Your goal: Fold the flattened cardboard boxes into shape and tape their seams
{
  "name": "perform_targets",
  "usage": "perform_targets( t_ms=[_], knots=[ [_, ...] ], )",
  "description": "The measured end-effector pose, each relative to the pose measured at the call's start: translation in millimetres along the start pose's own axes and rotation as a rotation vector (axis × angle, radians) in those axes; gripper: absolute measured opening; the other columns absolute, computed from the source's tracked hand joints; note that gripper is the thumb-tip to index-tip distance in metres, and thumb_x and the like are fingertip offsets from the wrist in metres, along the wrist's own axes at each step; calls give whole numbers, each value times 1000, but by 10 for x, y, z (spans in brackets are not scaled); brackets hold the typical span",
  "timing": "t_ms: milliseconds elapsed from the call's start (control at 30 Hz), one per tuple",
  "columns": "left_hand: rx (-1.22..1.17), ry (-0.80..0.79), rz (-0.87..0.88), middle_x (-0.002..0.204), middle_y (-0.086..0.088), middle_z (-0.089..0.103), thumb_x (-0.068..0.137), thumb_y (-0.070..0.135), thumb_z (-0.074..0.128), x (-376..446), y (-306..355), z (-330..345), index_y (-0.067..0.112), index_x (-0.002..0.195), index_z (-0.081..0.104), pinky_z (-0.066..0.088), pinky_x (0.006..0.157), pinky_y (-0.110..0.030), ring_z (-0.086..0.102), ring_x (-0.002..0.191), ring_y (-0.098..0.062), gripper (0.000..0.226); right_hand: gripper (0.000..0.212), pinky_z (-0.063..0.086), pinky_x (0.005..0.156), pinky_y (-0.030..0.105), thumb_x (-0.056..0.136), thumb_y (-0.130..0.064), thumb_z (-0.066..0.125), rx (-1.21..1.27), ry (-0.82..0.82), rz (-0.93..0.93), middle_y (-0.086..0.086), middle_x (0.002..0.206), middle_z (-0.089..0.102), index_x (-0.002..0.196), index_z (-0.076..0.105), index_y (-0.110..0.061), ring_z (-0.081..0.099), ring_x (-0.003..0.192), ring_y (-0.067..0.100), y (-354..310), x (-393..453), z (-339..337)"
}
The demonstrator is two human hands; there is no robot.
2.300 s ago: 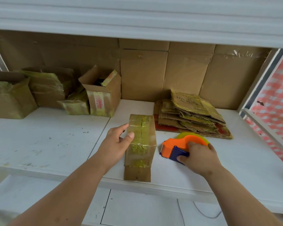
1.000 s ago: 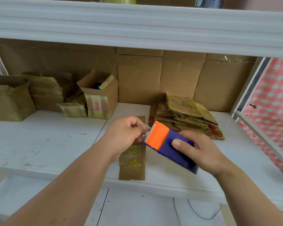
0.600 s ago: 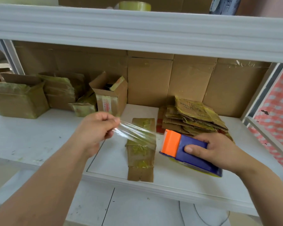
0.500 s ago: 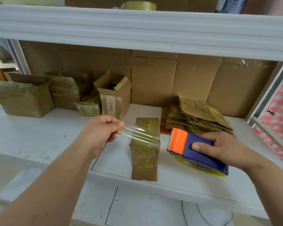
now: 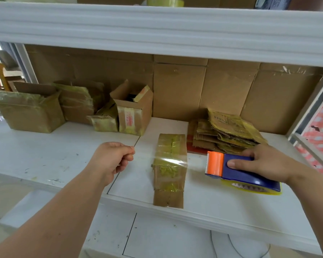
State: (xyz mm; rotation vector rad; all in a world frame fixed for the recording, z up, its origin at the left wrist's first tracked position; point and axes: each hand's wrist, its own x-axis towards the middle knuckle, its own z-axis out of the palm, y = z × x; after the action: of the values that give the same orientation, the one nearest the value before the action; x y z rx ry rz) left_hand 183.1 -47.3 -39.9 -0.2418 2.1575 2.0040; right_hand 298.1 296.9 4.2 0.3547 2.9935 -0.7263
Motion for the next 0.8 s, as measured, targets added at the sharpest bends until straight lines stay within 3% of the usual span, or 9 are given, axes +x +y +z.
perform_targets(
  t_ms=[400, 633, 800],
  knots=[
    [26, 33, -69, 62, -6, 64, 89, 12, 69, 71, -201, 196, -1, 85, 71, 44, 53, -24, 48, 52, -14, 14, 68, 41, 64, 31, 59, -84, 51, -67, -45, 31, 1, 68, 69, 69, 71, -20, 64, 69, 16, 170, 156, 95],
    [194, -34, -150, 61, -11, 63, 80, 5, 70, 92, -399, 311, 3, 70, 65, 39, 53, -25, 45, 52, -19, 11, 68, 43, 66, 31, 68, -87, 52, -146, -93, 60, -2, 74, 69, 76, 71, -22, 65, 75, 14, 169, 238, 229],
    [240, -84, -184, 66, -14, 69, 86, 10, 69, 60, -514, 442, 2, 70, 65, 37, 49, -21, 43, 43, -16, 19, 70, 41, 65, 31, 70, -88, 51, -228, -116, 30, 2, 78, 68, 80, 72, -22, 64, 78, 16, 50, 306, 302]
  ],
)
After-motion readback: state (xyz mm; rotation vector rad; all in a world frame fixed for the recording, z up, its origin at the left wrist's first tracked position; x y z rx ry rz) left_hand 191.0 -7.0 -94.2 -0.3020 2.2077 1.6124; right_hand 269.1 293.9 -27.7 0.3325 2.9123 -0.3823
